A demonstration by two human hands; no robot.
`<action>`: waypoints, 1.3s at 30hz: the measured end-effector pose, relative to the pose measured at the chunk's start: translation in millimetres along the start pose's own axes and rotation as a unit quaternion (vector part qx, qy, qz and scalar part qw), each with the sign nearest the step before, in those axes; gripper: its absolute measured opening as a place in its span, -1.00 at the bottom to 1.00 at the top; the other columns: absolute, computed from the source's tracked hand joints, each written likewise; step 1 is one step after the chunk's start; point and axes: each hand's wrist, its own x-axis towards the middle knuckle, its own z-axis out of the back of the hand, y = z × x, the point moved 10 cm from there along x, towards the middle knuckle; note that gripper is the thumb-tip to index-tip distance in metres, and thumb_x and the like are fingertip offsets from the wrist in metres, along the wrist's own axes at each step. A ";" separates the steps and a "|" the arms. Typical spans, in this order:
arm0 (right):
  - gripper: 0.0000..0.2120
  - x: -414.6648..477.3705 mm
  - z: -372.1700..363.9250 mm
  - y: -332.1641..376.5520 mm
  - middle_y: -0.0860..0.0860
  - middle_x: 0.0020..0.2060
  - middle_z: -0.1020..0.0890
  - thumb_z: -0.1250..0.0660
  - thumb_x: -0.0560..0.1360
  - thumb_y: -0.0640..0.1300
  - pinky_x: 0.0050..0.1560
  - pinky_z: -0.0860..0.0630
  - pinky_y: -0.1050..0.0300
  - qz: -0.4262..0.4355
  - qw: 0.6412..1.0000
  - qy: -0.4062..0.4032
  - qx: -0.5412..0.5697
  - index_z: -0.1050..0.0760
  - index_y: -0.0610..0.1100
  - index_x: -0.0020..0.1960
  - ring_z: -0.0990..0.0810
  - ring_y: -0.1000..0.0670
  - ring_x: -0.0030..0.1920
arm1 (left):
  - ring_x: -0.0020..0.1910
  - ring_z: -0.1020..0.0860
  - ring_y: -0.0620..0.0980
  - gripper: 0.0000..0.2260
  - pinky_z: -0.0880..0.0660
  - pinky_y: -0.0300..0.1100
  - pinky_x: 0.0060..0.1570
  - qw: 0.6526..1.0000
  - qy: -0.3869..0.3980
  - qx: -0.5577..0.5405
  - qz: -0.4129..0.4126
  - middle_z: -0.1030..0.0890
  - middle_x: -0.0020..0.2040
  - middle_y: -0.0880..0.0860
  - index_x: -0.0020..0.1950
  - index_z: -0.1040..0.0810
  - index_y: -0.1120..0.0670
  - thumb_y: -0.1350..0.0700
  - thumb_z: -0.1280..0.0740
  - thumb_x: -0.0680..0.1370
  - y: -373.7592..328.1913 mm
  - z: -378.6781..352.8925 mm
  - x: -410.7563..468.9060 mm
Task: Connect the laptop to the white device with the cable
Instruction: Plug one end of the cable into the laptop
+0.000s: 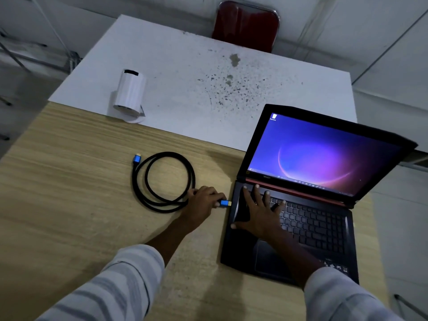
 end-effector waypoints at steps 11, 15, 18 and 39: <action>0.19 2.4 1.4 -0.5 -0.12 0.56 0.32 -0.33 0.24 0.49 0.34 0.27 -0.60 -0.002 1.000 -0.001 0.000 0.39 0.15 0.53 0.30 -0.33 0.54 | 0.24 -0.43 -0.04 -0.73 -0.23 0.00 0.18 0.999 0.041 -0.010 0.013 -0.57 0.14 -0.08 0.26 -0.57 -0.12 0.14 -0.26 0.61 -2.3 1.3 5.1; 0.19 1.5 2.8 1.7 -0.15 0.57 0.29 -0.34 0.25 0.48 0.36 0.27 -0.60 -0.002 1.000 -0.003 -0.001 0.37 0.13 0.53 0.28 -0.34 0.54 | 0.31 -0.39 -0.04 -0.71 -0.25 0.05 0.27 0.997 0.079 0.022 0.011 -0.53 0.24 -0.08 0.33 -0.50 -0.14 0.08 -0.22 0.64 -3.5 -0.4 7.0; 0.18 0.6 4.1 2.4 -0.15 0.57 0.29 -0.35 0.26 0.47 0.36 0.26 -0.60 -0.001 1.000 -0.003 0.001 0.36 0.13 0.54 0.28 -0.34 0.54 | 0.30 -0.39 -0.04 -0.72 -0.21 0.03 0.21 0.998 0.067 0.007 0.016 -0.54 0.22 -0.08 0.32 -0.52 -0.15 0.09 -0.23 0.64 -4.0 0.7 5.6; 0.19 0.0 4.2 4.9 -0.14 0.56 0.32 -0.36 0.26 0.45 0.34 0.28 -0.60 -0.003 1.000 0.005 0.009 0.38 0.13 0.53 0.31 -0.33 0.54 | 0.25 -0.43 -0.08 -0.74 -0.16 -0.01 0.12 0.996 0.084 0.002 0.005 -0.59 0.17 -0.09 0.22 -0.58 -0.11 0.11 -0.33 0.55 -8.7 4.6 10.3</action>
